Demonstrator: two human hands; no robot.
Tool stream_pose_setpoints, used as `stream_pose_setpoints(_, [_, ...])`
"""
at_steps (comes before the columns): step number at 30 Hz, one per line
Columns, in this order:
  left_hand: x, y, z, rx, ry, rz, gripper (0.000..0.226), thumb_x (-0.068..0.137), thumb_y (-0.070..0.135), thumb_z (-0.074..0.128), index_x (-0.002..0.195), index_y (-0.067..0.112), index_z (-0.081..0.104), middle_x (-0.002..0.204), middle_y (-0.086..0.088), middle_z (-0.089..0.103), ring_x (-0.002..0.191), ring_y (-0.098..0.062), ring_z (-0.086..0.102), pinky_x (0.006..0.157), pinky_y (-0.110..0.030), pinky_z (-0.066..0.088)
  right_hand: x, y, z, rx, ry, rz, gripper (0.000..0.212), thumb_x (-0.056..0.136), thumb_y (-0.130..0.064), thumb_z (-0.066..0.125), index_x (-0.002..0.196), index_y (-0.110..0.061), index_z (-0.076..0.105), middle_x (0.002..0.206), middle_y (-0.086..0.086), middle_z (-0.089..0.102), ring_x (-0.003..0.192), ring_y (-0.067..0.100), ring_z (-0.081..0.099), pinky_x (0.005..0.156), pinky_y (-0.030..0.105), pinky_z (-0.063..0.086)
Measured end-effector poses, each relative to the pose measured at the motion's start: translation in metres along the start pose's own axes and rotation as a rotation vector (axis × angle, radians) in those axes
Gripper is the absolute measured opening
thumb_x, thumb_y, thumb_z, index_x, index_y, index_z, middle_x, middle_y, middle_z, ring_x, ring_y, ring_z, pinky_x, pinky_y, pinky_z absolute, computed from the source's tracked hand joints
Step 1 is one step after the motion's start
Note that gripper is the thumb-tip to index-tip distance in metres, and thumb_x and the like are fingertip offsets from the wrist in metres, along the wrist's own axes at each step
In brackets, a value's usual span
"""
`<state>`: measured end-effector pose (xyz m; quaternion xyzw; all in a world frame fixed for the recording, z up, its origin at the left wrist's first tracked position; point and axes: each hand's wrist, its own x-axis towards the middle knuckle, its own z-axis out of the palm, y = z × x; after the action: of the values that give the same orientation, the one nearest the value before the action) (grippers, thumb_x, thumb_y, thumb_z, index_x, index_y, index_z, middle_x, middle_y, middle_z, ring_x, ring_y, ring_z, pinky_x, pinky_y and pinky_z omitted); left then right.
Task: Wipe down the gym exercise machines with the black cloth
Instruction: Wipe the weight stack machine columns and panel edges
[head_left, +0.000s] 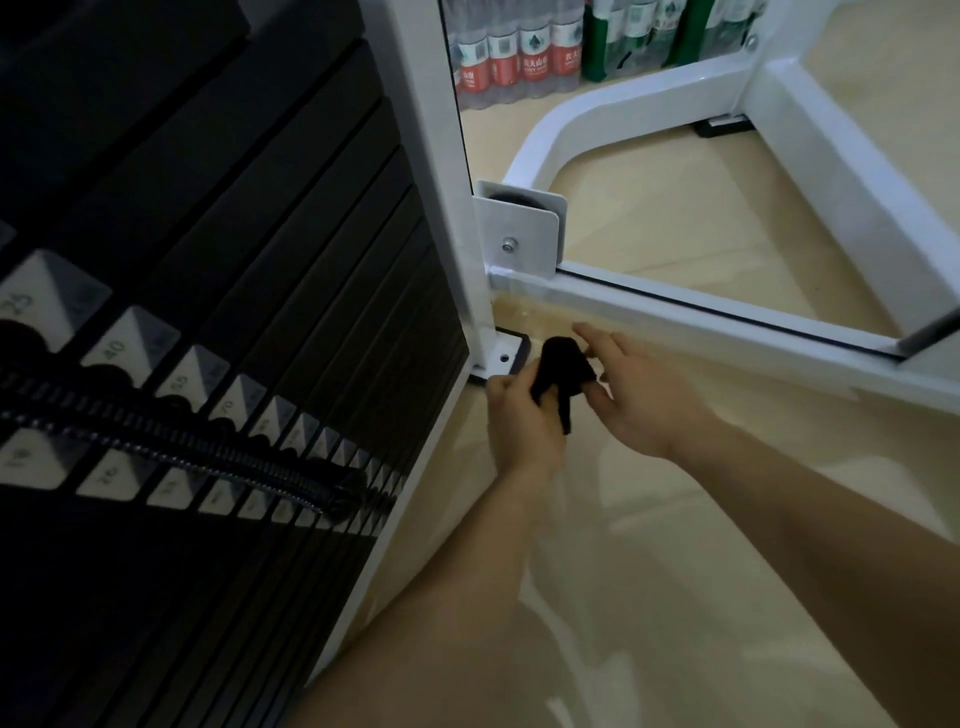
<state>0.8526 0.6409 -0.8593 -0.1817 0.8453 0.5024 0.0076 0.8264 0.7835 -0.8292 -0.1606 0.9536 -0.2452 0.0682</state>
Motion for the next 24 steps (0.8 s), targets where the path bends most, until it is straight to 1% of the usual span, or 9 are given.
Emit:
stream_pose_setpoints(3, [-0.002,-0.001,-0.023,0.019,-0.096,-0.003,0.024,0.092,0.021,0.068,0.116,0.025,0.068,0.104,0.008,0.066,0.095,-0.012,0.066,0.083,-0.029,0.056,0.000,-0.001,0.000,0.038,-0.080,-0.010,0.077,0.091,-0.028,0.064,0.157,-0.026,0.024,0.148,0.004,0.041,0.125,0.027,0.052,0.095,0.037,0.047])
stream_pose_setpoints(5, [-0.007,0.001,-0.035,-0.006,-0.134,-0.032,0.023,0.088,0.022,0.075,0.107,0.025,0.062,0.101,0.014,0.063,0.090,-0.010,0.066,0.078,-0.032,0.056,0.005,-0.006,-0.005,0.087,-0.166,-0.016,0.076,0.083,-0.024,0.071,0.152,-0.026,0.037,0.145,0.002,0.045,0.129,0.024,0.048,0.104,0.036,0.043])
stream_pose_setpoints(7, [-0.011,0.005,-0.044,-0.015,-0.161,-0.036,0.021,0.086,0.023,0.077,0.094,0.028,0.057,0.097,0.014,0.062,0.086,-0.010,0.065,0.075,-0.031,0.056,0.012,-0.011,-0.010,0.101,-0.276,-0.024,0.060,0.078,-0.019,0.073,0.136,-0.024,0.056,0.130,-0.001,0.058,0.120,0.021,0.054,0.099,0.034,0.045])
stream_pose_setpoints(9, [-0.014,0.007,-0.049,-0.068,-0.164,-0.062,0.022,0.087,0.020,0.076,0.089,0.029,0.056,0.096,0.014,0.063,0.088,-0.010,0.065,0.077,-0.030,0.057,0.014,-0.015,-0.012,0.143,-0.351,0.001,0.046,0.079,-0.016,0.074,0.123,-0.025,0.062,0.112,-0.006,0.065,0.103,0.019,0.060,0.086,0.030,0.046])
stream_pose_setpoints(13, [-0.018,0.003,-0.052,-0.287,-0.081,-0.175,0.018,0.089,0.013,0.073,0.102,0.021,0.063,0.103,0.007,0.068,0.096,-0.013,0.069,0.080,-0.025,0.058,0.006,-0.016,0.005,0.525,-0.166,0.130,0.045,0.082,-0.007,0.076,0.120,-0.022,0.056,0.106,-0.004,0.065,0.097,0.016,0.064,0.080,0.024,0.049])
stream_pose_setpoints(16, [-0.019,-0.004,-0.049,-0.356,-0.025,-0.232,0.019,0.091,0.013,0.069,0.108,0.020,0.064,0.110,0.005,0.067,0.101,-0.011,0.067,0.084,-0.025,0.057,0.005,-0.021,0.028,0.824,-0.152,0.285,0.035,0.090,-0.009,0.071,0.121,-0.019,0.059,0.110,0.000,0.068,0.101,0.014,0.067,0.078,0.023,0.050])
stream_pose_setpoints(20, [-0.013,-0.009,-0.046,-0.345,-0.011,-0.198,0.026,0.098,0.013,0.058,0.120,0.023,0.068,0.117,0.006,0.067,0.109,-0.011,0.064,0.099,-0.037,0.054,0.006,-0.027,0.053,1.161,-0.290,0.413,0.031,0.096,-0.013,0.065,0.127,-0.017,0.060,0.115,0.006,0.072,0.103,0.023,0.072,0.082,0.044,0.061])
stream_pose_setpoints(22, [-0.011,-0.010,-0.046,-0.289,-0.034,-0.156,0.031,0.100,0.013,0.053,0.125,0.026,0.067,0.121,0.006,0.067,0.113,-0.011,0.062,0.102,-0.036,0.052,0.010,-0.030,0.062,1.190,-0.244,0.429,0.028,0.093,-0.009,0.068,0.120,-0.015,0.063,0.111,0.010,0.073,0.101,0.026,0.072,0.083,0.046,0.060])
stream_pose_setpoints(24, [-0.011,-0.016,-0.047,-0.257,-0.029,-0.148,0.035,0.102,0.016,0.050,0.133,0.028,0.062,0.126,0.008,0.065,0.116,-0.009,0.060,0.102,-0.033,0.050,0.020,-0.031,0.069,1.085,-0.100,0.427,0.029,0.088,-0.008,0.073,0.115,-0.014,0.064,0.104,0.009,0.073,0.095,0.024,0.073,0.084,0.041,0.060])
